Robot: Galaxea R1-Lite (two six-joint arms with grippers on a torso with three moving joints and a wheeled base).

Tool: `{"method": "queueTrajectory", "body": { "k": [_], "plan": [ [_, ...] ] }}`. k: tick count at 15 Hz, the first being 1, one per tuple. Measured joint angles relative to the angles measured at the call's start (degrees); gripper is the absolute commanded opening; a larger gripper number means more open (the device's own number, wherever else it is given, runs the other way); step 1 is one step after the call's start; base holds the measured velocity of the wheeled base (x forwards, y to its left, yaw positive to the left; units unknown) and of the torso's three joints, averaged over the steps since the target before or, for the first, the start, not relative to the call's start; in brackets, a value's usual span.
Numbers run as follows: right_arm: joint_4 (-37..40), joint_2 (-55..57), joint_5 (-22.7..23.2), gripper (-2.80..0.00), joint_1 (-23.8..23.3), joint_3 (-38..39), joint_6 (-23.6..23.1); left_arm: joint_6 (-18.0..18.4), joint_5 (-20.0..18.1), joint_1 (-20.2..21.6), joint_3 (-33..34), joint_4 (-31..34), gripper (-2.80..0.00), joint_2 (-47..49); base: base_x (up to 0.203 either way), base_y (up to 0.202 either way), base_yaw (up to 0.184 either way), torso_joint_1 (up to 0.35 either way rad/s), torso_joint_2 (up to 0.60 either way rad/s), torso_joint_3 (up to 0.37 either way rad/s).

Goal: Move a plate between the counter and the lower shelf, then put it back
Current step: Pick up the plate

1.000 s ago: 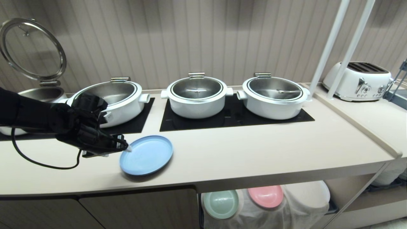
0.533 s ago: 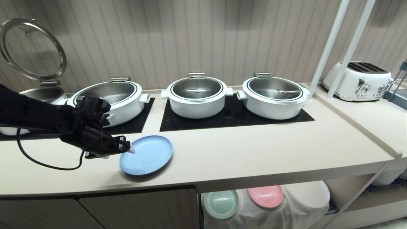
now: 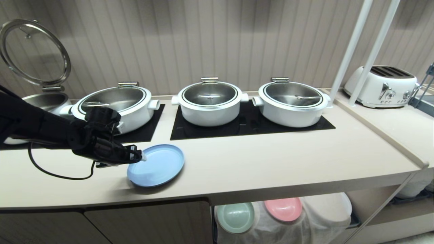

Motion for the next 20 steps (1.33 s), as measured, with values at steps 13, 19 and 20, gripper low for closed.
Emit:
{"method": "queueTrajectory", "body": {
  "k": [13, 19, 20],
  "plan": [
    [0.0, 0.0, 0.0, -2.80, 0.0, 0.0, 0.0, 5.8, -2.0, 2.7, -0.2, 2.5, 0.00, 4.1, 0.000, 0.000, 0.000, 0.000, 0.00, 0.000],
    [0.0, 0.0, 0.0, -2.80, 0.0, 0.0, 0.0, 5.5, -2.1, 1.1, -3.4, 2.5, 0.00, 6.1, 0.000, 0.000, 0.000, 0.000, 0.00, 0.000],
    [0.0, 0.0, 0.0, -2.80, 0.0, 0.0, 0.0, 5.5, -2.1, 1.1, -3.9, 2.5, 0.00, 6.5, 0.000, 0.000, 0.000, 0.000, 0.00, 0.000]
  ]
}}
